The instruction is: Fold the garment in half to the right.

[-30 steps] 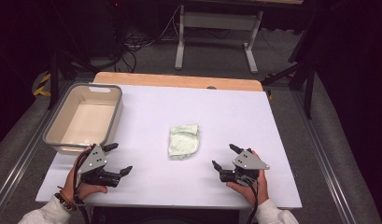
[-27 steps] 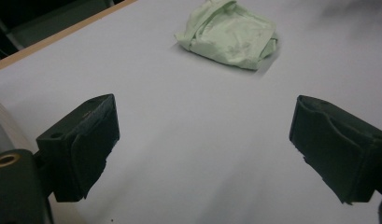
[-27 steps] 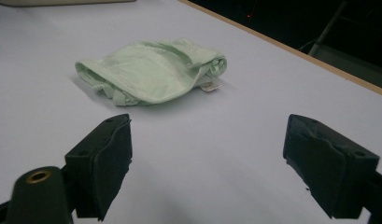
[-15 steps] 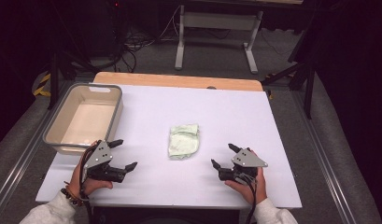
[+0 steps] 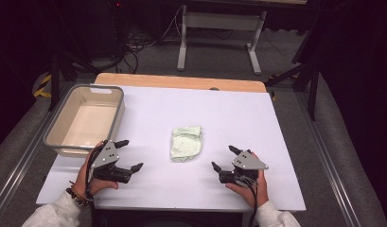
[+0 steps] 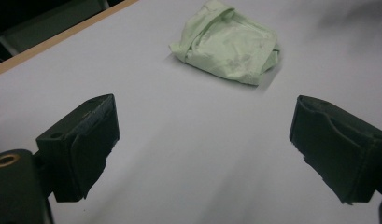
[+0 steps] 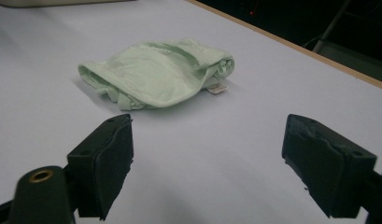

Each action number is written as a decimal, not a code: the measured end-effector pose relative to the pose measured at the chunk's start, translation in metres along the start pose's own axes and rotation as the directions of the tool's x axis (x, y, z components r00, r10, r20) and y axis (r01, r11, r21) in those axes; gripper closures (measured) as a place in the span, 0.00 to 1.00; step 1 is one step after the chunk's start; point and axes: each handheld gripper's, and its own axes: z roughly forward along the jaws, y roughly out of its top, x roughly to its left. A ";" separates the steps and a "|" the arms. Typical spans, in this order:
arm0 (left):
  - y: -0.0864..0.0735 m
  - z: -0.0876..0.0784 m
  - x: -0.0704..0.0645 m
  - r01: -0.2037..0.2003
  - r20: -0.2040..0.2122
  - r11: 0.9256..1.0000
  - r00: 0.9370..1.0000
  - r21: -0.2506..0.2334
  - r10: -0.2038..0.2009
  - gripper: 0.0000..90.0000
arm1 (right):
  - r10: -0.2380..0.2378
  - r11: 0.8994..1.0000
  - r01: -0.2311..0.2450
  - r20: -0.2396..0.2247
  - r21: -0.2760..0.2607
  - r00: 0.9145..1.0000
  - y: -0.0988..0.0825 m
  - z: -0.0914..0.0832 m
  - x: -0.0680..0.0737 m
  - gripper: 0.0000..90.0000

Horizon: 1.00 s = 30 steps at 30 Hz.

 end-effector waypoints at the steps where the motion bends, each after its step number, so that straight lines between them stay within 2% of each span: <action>1: 0.000 0.001 0.001 0.004 -0.002 1.000 1.000 0.002 -0.004 0.10 | 0.000 1.000 0.000 0.000 -0.002 1.000 0.000 0.000 0.000 0.19; 7: 0.000 0.004 0.003 0.016 0.006 1.000 1.000 0.013 -0.016 0.10 | -0.002 1.000 0.002 0.003 -0.002 1.000 0.001 0.001 -0.001 0.19; 10: 0.000 0.006 0.004 0.012 -0.009 1.000 1.000 0.027 -0.012 0.10 | -0.001 1.000 0.001 0.004 -0.002 1.000 0.002 0.001 -0.001 0.19; 15: 0.000 0.006 0.007 0.024 -0.010 0.999 1.000 0.025 -0.023 0.11 | -0.002 1.000 0.002 0.007 -0.003 1.000 0.002 0.002 -0.002 0.19; 22: 0.004 0.009 0.007 0.021 -0.010 1.000 1.000 0.018 -0.021 0.11 | 0.013 1.000 -0.013 0.010 0.000 1.000 0.005 0.005 -0.004 0.21; 25: 0.006 0.011 0.007 0.018 -0.007 1.000 1.000 0.020 -0.018 0.11 | 0.019 1.000 -0.018 0.018 -0.014 1.000 0.007 0.005 -0.004 0.22; 30: 0.010 0.012 0.007 0.012 0.001 1.000 1.000 0.015 -0.012 0.11 | 0.011 1.000 -0.011 0.012 -0.009 1.000 0.009 0.008 -0.004 0.22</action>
